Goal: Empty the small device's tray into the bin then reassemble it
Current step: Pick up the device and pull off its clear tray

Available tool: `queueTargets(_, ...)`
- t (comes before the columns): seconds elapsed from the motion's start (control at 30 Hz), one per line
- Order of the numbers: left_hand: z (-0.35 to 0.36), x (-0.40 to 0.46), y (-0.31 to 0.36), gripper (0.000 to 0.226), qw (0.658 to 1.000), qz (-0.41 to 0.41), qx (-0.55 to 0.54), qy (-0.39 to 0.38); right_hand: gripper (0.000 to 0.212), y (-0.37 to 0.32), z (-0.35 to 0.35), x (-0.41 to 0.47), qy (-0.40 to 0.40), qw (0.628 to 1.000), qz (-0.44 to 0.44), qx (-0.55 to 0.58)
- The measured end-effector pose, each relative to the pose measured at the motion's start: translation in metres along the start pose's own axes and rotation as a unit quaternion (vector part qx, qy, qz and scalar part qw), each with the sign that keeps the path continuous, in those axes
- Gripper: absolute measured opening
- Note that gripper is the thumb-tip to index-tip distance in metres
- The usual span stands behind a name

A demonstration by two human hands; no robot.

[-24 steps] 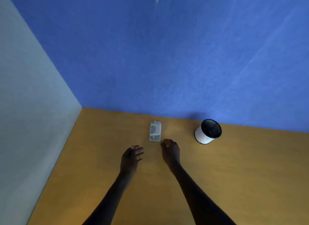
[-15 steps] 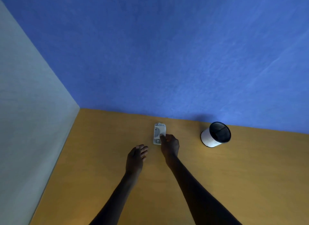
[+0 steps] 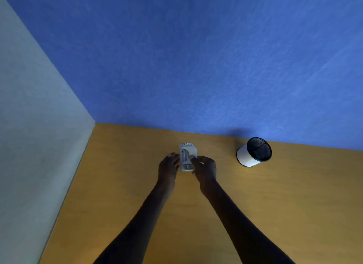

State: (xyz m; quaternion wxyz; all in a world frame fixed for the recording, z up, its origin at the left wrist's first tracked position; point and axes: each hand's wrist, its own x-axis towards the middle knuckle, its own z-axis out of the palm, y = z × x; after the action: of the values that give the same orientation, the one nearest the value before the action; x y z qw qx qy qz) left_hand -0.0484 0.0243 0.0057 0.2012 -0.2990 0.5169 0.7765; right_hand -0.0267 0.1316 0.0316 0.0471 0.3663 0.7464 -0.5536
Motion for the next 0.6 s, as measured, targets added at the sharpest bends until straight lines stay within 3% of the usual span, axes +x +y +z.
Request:
queueTargets(0.13,0.012,-0.017,0.015,0.045,0.997,-0.043,-0.061,-0.022,0.030,-0.006,-0.015,-0.025,-0.017,0.999,-0.027,0.004)
queueTargets(0.37,0.016,-0.045,0.019,0.044,0.990,-0.053,-0.110,-0.074,0.033,-0.012,-0.042,-0.055,-0.027,0.997,-0.072,-0.022)
queueTargets(0.6,0.025,-0.064,0.013,0.047,0.983,-0.071,-0.136,-0.105,0.034,-0.011,-0.058,-0.067,-0.011,0.998,-0.059,-0.020)
